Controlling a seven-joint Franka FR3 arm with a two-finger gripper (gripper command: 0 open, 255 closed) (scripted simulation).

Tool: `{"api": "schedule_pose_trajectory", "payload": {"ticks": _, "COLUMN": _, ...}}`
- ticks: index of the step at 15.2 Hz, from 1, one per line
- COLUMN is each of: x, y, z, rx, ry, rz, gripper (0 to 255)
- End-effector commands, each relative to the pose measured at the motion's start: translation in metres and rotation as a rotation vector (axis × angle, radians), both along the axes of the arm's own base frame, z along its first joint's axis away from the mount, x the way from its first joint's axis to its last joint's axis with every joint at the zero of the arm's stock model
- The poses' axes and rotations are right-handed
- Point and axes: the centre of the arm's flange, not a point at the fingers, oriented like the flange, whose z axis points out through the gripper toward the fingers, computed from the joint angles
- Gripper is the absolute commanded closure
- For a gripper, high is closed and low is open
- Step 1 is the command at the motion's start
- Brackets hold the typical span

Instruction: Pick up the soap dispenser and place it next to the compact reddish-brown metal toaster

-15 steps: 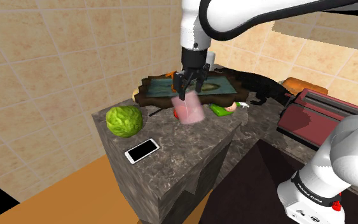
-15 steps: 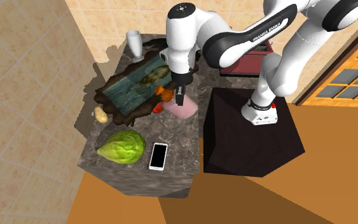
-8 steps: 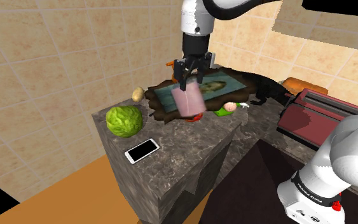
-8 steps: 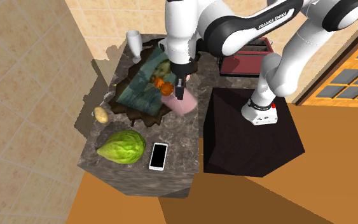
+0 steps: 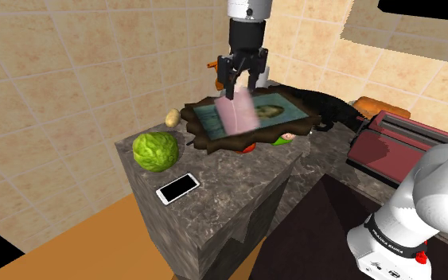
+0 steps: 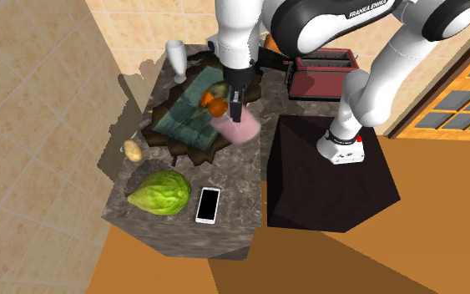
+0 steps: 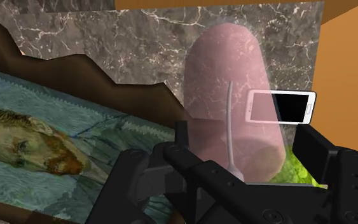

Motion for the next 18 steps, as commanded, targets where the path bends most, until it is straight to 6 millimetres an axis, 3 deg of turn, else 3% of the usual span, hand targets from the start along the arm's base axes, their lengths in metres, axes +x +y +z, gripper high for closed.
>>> {"api": "schedule_pose_trajectory", "payload": {"ticks": 1, "x": 0.000, "y": -0.001, "z": 0.012, "rx": 0.000, "ry": 0.000, "rz": 0.000, "gripper": 255}}
{"api": "schedule_pose_trajectory", "payload": {"ticks": 4, "x": 0.000, "y": -0.001, "z": 0.025, "rx": 0.000, "ry": 0.000, "rz": 0.000, "gripper": 255}}
{"api": "schedule_pose_trajectory", "payload": {"ticks": 18, "x": -0.044, "y": -0.180, "z": 0.026, "rx": 0.000, "ry": 0.000, "rz": 0.000, "gripper": 255}}
